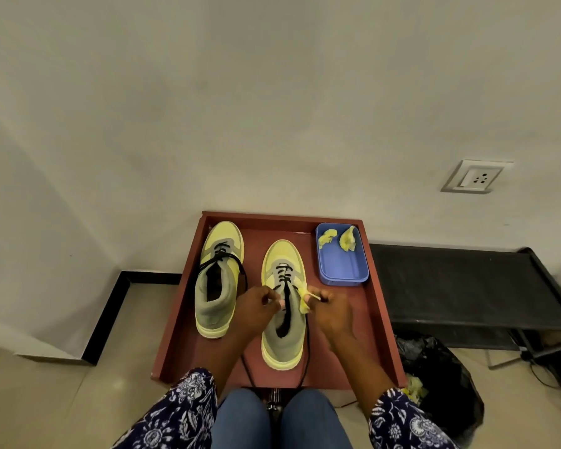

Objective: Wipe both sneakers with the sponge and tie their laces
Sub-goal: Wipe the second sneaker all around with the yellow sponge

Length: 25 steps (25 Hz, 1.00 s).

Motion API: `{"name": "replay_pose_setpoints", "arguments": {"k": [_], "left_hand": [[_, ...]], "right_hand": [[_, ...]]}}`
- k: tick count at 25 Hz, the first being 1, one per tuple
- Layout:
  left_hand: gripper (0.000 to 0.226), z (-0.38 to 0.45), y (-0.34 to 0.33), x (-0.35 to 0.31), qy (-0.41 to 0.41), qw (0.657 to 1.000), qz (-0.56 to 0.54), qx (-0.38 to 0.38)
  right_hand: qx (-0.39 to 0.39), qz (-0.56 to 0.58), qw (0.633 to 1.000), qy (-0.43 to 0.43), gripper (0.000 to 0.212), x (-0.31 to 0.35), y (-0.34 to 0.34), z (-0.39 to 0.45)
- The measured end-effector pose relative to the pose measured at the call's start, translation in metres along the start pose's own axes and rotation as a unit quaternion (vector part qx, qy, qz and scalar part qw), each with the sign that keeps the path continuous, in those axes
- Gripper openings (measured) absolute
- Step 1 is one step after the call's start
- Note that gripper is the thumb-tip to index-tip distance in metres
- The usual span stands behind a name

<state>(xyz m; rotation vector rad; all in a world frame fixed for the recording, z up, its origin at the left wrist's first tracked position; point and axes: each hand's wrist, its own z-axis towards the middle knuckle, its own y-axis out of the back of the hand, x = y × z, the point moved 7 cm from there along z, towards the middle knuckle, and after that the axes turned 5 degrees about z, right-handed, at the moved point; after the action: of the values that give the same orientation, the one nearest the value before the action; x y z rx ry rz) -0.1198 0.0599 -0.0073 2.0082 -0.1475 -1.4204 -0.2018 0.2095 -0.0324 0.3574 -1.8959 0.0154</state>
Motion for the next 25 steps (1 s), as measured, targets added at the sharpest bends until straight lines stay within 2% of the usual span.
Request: {"name": "replay_pose_setpoints", "arguments": {"k": [2, 4, 6, 10, 14, 18, 22, 25], "left_hand": [[0.014, -0.013, -0.006, 0.001, -0.040, 0.997, 0.041, 0.050], [0.033, -0.024, -0.014, 0.011, -0.049, 0.992, 0.013, 0.113], [0.046, -0.030, -0.018, 0.019, -0.068, 0.987, 0.001, 0.143], [0.044, -0.037, -0.019, 0.018, -0.107, 0.985, 0.055, 0.122], [0.020, -0.036, -0.022, 0.018, -0.099, 0.985, 0.067, 0.124], [0.031, -0.034, -0.029, 0.022, -0.089, 0.984, 0.064, 0.140], [0.016, -0.032, -0.030, 0.026, -0.098, 0.984, 0.092, 0.118], [0.030, -0.034, -0.032, 0.024, -0.105, 0.985, 0.092, 0.102]], "right_hand": [[-0.042, -0.003, 0.999, -0.011, 0.025, -0.016, 0.009, -0.012], [-0.049, -0.024, 0.998, -0.008, 0.023, -0.031, 0.008, -0.029], [-0.058, -0.026, 0.998, -0.011, 0.024, -0.045, 0.005, -0.048], [-0.108, 0.020, 0.993, -0.040, 0.029, -0.065, -0.003, -0.074], [-0.122, 0.054, 0.988, -0.074, 0.028, -0.076, -0.011, -0.084], [-0.128, 0.060, 0.986, -0.086, 0.027, -0.069, -0.005, -0.072], [-0.132, 0.051, 0.986, -0.092, 0.027, -0.065, -0.004, -0.065], [-0.139, 0.038, 0.985, -0.095, 0.026, -0.071, -0.012, -0.079]]}}
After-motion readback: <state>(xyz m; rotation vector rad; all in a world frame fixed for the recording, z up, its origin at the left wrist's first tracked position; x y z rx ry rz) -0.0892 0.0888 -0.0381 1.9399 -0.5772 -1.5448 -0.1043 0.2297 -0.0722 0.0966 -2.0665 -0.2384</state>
